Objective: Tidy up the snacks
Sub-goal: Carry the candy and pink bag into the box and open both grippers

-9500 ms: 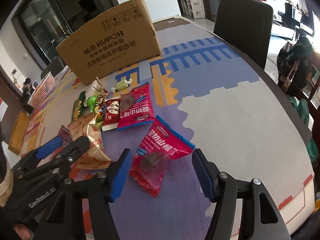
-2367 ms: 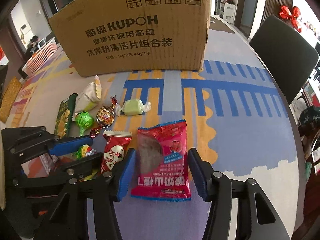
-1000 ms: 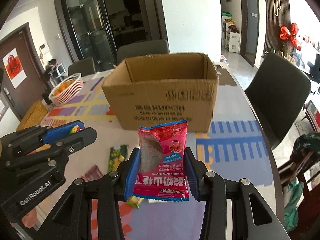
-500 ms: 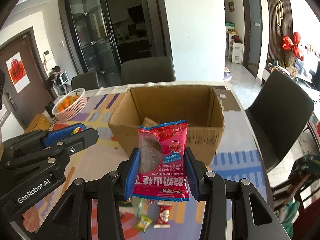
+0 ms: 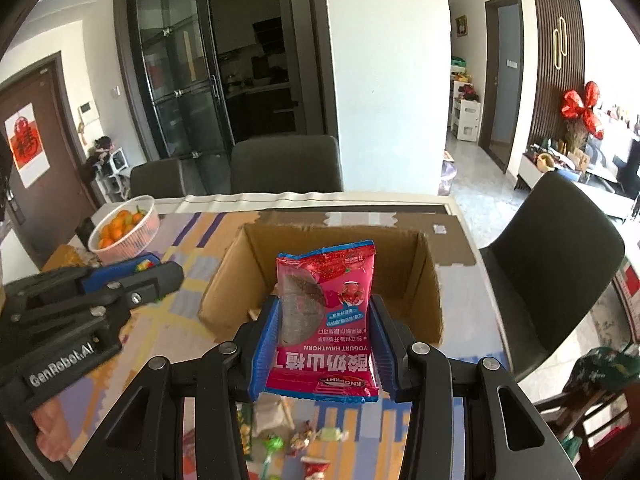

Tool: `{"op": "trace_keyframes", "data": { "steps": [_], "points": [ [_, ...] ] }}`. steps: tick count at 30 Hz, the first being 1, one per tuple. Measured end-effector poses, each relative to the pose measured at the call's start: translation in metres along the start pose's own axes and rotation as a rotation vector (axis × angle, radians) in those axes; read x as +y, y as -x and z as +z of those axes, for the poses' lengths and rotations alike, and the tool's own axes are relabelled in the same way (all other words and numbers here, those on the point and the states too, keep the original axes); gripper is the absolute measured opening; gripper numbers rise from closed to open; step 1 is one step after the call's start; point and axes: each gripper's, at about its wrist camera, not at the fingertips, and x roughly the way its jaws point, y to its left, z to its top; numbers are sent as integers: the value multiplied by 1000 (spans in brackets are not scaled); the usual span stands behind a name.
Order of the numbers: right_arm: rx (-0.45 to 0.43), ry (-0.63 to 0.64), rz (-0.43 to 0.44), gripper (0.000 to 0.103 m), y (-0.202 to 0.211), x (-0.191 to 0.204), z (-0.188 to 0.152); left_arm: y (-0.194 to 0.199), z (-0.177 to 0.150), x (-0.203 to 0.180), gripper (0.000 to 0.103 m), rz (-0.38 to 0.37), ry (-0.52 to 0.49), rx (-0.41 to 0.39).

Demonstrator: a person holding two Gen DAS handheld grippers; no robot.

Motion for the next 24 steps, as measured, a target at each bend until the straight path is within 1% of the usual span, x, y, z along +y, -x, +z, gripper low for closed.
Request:
{"op": "trace_keyframes", "data": {
  "steps": [5, 10, 14, 21, 22, 24],
  "points": [
    [17, 15, -4, 44, -19, -4, 16, -23, 15, 4, 25, -3, 6, 25],
    [40, 13, -2, 44, -42, -13, 26, -52, 24, 5, 25, -19, 15, 67],
    [66, 3, -1, 44, -60, -21, 27, -76, 26, 3, 25, -16, 17, 104],
    [108, -21, -4, 44, -90, -36, 24, -102, 24, -2, 25, -11, 12, 141],
    [112, -28, -3, 44, -93, -38, 24, -104, 24, -2, 26, 2, 8, 138],
    [117, -39, -3, 44, -100, -41, 24, -106, 24, -4, 42, 41, 4, 131]
  ]
}}
